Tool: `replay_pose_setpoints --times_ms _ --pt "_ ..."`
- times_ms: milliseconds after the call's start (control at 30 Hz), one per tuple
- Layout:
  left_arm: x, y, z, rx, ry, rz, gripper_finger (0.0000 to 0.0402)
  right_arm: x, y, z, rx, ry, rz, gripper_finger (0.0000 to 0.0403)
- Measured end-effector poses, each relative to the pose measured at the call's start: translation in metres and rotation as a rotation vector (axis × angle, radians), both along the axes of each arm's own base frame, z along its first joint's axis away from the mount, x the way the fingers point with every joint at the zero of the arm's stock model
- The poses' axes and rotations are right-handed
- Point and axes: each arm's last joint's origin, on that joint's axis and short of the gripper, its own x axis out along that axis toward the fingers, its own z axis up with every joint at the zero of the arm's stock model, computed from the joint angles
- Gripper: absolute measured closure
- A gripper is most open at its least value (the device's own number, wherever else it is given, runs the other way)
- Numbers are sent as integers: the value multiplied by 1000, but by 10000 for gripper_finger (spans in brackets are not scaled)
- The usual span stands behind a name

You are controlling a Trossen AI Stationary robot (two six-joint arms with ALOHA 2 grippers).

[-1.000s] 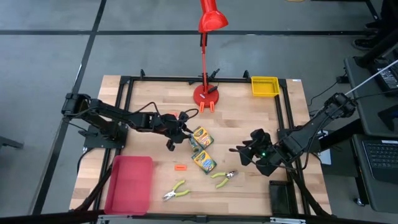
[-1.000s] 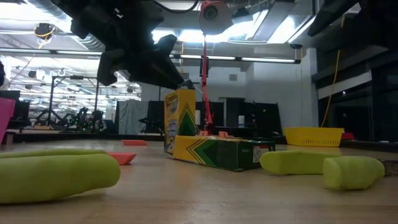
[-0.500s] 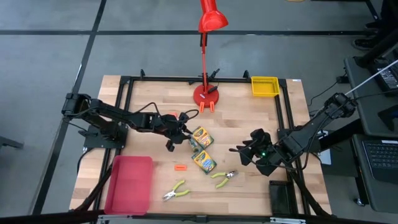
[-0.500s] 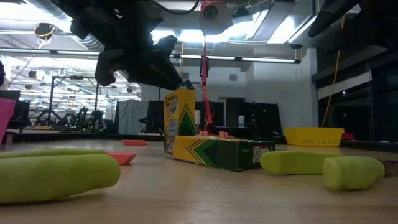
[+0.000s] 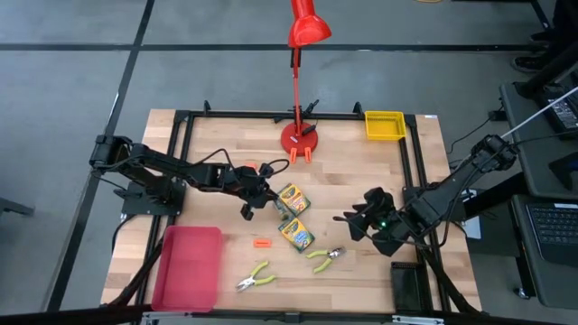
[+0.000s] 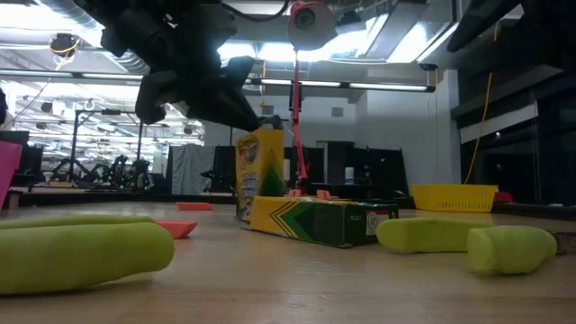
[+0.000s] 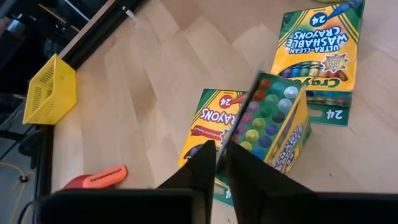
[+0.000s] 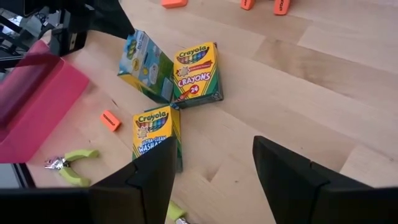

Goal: Pick & Place School Supplies
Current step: Put the yellow crayon box into the red bin

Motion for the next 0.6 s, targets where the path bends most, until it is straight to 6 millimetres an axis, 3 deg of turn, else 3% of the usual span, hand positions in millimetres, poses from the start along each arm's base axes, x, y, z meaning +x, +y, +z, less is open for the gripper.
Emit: replay_pose_setpoints --times_ms 100,400,600 --pt "0 0 0 -16 -1 14 397 0 0 0 2 -1 -2 186" --pt "0 0 0 -96 -5 83 399 0 0 0 7 -8 -9 186" --pt "0 0 13 -215 -17 167 399 2 1 1 13 -30 -14 186"
